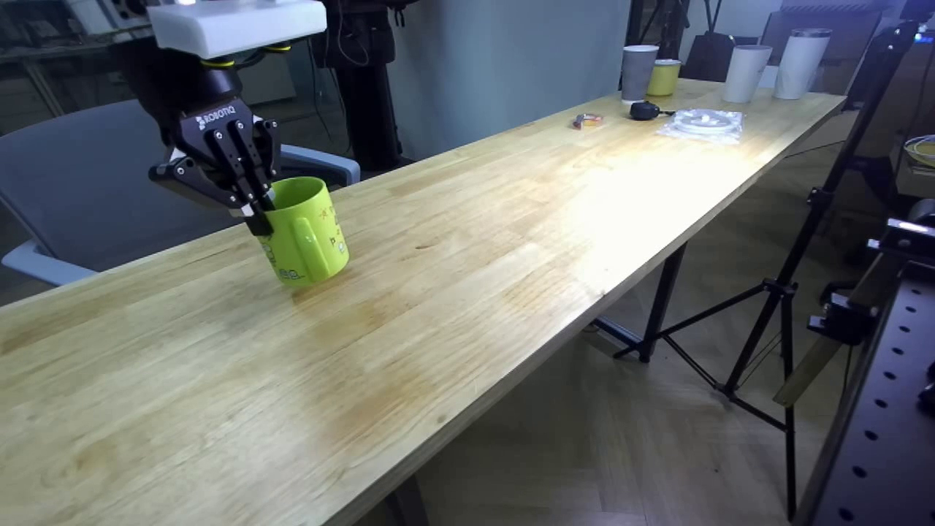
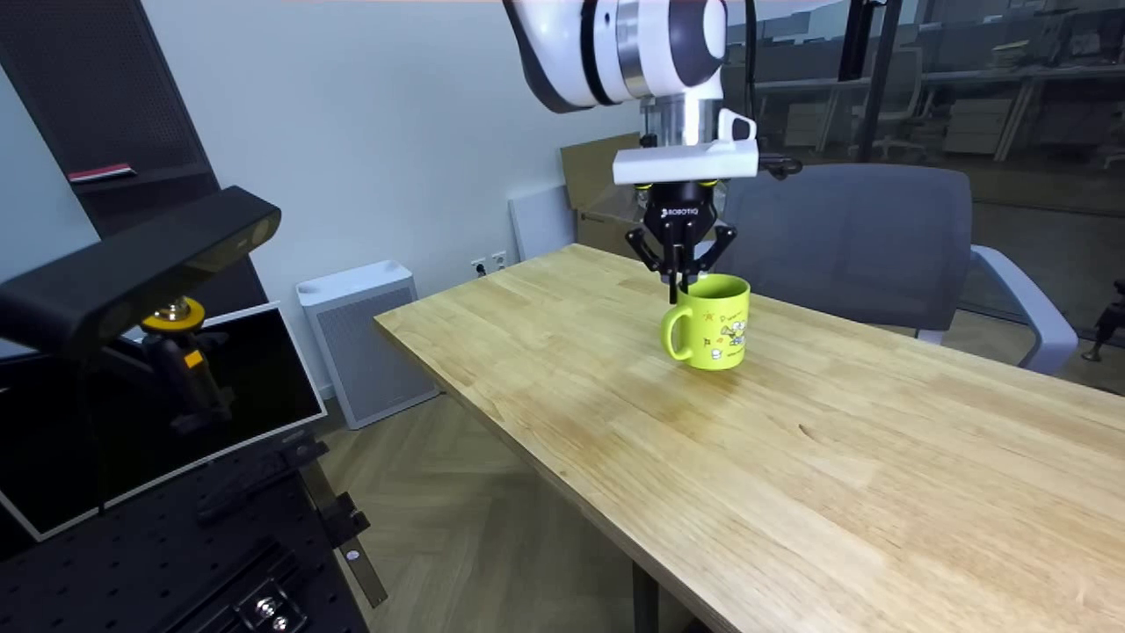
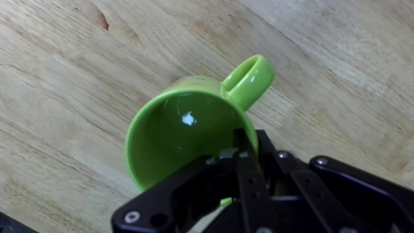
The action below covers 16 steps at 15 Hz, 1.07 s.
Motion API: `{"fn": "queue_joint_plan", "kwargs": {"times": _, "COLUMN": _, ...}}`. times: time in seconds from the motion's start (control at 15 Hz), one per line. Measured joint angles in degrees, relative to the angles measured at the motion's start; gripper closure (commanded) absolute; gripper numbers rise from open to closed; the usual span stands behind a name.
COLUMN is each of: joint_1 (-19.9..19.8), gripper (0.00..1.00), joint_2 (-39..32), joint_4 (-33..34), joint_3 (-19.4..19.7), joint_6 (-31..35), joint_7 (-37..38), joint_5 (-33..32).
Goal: Move the cup to the left
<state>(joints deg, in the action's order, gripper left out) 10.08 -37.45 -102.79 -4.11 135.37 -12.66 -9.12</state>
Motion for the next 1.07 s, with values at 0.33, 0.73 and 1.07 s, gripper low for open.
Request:
{"fn": "queue_joint_plan", "kwargs": {"times": 0.33, "joint_1": 0.2, "gripper": 0.98, "joint_2": -0.4, "joint_4": 0.0, "joint_3": -1.3, "joint_6": 1.2, "joint_7": 0.0, "joint_5": 0.1}}
{"fn": "queue_joint_plan", "kwargs": {"times": 0.73, "joint_1": 0.0, "gripper": 0.98, "joint_2": -2.4, "joint_4": 0.0, "joint_3": -2.0, "joint_6": 3.0, "joint_7": -0.1, "joint_5": 0.2}}
{"fn": "queue_joint_plan", "kwargs": {"times": 1.07, "joint_1": -0.2, "gripper": 0.98, "joint_2": -3.1, "joint_4": 0.0, "joint_3": -2.1, "joint_6": 3.5, "joint_7": -0.1, "joint_5": 0.2}}
